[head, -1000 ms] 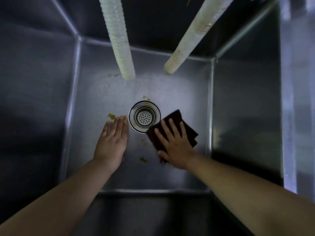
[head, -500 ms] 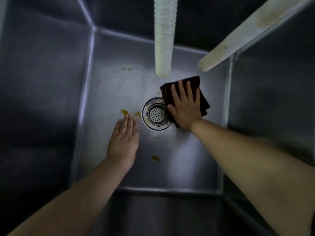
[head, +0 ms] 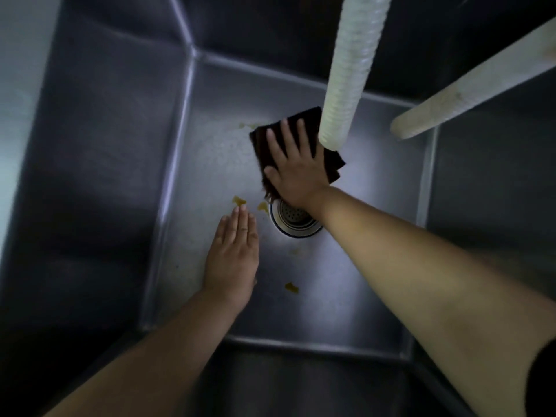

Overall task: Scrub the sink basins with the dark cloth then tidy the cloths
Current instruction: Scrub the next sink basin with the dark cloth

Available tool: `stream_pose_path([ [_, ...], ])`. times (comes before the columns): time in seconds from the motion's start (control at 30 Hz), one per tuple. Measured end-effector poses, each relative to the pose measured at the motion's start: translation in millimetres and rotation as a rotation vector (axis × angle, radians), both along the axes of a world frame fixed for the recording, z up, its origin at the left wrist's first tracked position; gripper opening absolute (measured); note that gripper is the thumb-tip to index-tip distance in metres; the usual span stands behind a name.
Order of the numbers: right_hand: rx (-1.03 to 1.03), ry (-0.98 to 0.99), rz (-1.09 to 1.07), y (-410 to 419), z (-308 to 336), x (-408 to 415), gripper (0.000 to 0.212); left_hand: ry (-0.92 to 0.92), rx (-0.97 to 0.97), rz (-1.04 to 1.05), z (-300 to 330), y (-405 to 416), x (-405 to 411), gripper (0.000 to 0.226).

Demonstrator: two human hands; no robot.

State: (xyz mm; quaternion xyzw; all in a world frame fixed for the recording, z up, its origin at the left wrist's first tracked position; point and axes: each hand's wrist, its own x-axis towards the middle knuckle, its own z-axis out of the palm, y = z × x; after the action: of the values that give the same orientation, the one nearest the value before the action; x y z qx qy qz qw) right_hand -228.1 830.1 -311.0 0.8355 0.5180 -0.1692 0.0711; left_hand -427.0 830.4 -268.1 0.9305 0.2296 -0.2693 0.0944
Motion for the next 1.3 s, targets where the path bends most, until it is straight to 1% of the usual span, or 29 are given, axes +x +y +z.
stream_pose_path([
  [0.1, -0.015, 0.037, 0.112, -10.6, 6.8, 7.0, 0.063, -0.007, 0.024, 0.036, 6.4, 4.5, -8.2, 0.117],
  [0.17, -0.012, 0.046, 0.069, -21.2, 7.5, 27.5, 0.063, 0.066, 0.036, 0.054, 10.3, 14.5, -15.7, 0.117],
  [0.27, 0.005, 0.016, -0.187, -41.9, 2.6, 62.3, 0.068, 0.184, 0.087, 0.025, 13.9, 36.3, -24.6, 0.119],
  [0.37, -0.002, -0.035, -0.434, -50.9, -1.2, 85.9, 0.074, 0.281, 0.066, -0.014, 15.0, 46.7, -28.4, 0.113],
  [0.47, 0.000, -0.033, -0.681, -26.2, -0.7, 85.3, 0.074, 0.279, 0.038, -0.003, 10.5, 49.5, -28.6, 0.109],
  [0.5, 0.016, -0.026, -0.718, -13.1, -1.1, 81.5, 0.073, 0.271, 0.025, 0.000, 10.8, 50.1, -28.9, 0.110],
  [0.57, 0.028, -0.069, -0.647, 13.7, -6.6, 71.3, 0.071, 0.249, 0.020, 0.009, 8.3, 52.3, -30.2, 0.112],
  [0.67, 0.074, -0.094, -0.435, 46.7, -11.2, 42.8, 0.069, 0.214, 0.000, 0.026, 8.5, 53.0, -29.5, 0.112],
  [0.7, 0.088, -0.083, -0.353, 55.8, -11.2, 28.9, 0.069, 0.185, 0.001, 0.030, 7.3, 51.9, -30.4, 0.116],
  [0.77, 0.093, -0.064, -0.188, 71.3, -9.2, -4.4, 0.068, 0.201, 0.004, 0.048, 5.7, 52.9, -32.9, 0.130],
  [0.83, 0.087, -0.045, -0.016, 82.9, -9.2, -35.3, 0.066, 0.182, 0.017, 0.050, 5.5, 54.7, -32.7, 0.134],
  [0.87, 0.080, -0.024, 0.058, 86.9, -10.0, -46.0, 0.065, 0.214, 0.014, 0.049, 6.3, 55.2, -33.3, 0.134],
  [0.9, 0.077, -0.004, 0.120, 90.2, -10.2, -51.9, 0.064, 0.197, 0.027, 0.033, 6.7, 54.3, -32.6, 0.130],
  [0.93, 0.078, 0.009, 0.180, 93.0, -9.9, -51.4, 0.064, 0.166, 0.007, 0.038, 6.2, 52.2, -33.2, 0.123],
  [1.0, 0.083, 0.007, 0.295, 98.1, -8.4, -35.8, 0.063, 0.194, 0.001, 0.051, 5.1, 53.0, -35.0, 0.117],
  [1.03, 0.087, -0.007, 0.313, 98.4, -9.5, -23.3, 0.063, 0.176, 0.011, 0.047, 4.0, 53.5, -35.7, 0.118],
  [1.07, 0.095, -0.029, 0.279, 96.3, -9.5, -10.0, 0.063, 0.168, 0.000, 0.062, 2.9, 53.2, -36.1, 0.120],
  [1.13, 0.122, -0.092, 0.110, 80.1, -11.7, 16.2, 0.064, 0.197, 0.003, 0.091, 3.6, 55.3, -35.5, 0.129],
  [1.17, 0.129, -0.132, 0.035, 66.7, -12.1, 27.6, 0.064, 0.164, -0.025, 0.108, 0.2, 56.0, -38.2, 0.132],
  [1.2, 0.132, -0.168, -0.015, 52.2, -11.5, 37.8, 0.064, 0.096, -0.026, 0.117, -2.5, 54.4, -39.7, 0.132],
  [1.23, 0.136, -0.194, -0.054, 38.1, -11.0, 47.3, 0.065, 0.069, -0.031, 0.117, 0.3, 54.0, -38.3, 0.132],
  [1.3, 0.127, -0.191, -0.149, 18.1, -9.2, 60.0, 0.066, 0.140, -0.048, 0.094, 8.0, 56.2, -35.7, 0.126],
])
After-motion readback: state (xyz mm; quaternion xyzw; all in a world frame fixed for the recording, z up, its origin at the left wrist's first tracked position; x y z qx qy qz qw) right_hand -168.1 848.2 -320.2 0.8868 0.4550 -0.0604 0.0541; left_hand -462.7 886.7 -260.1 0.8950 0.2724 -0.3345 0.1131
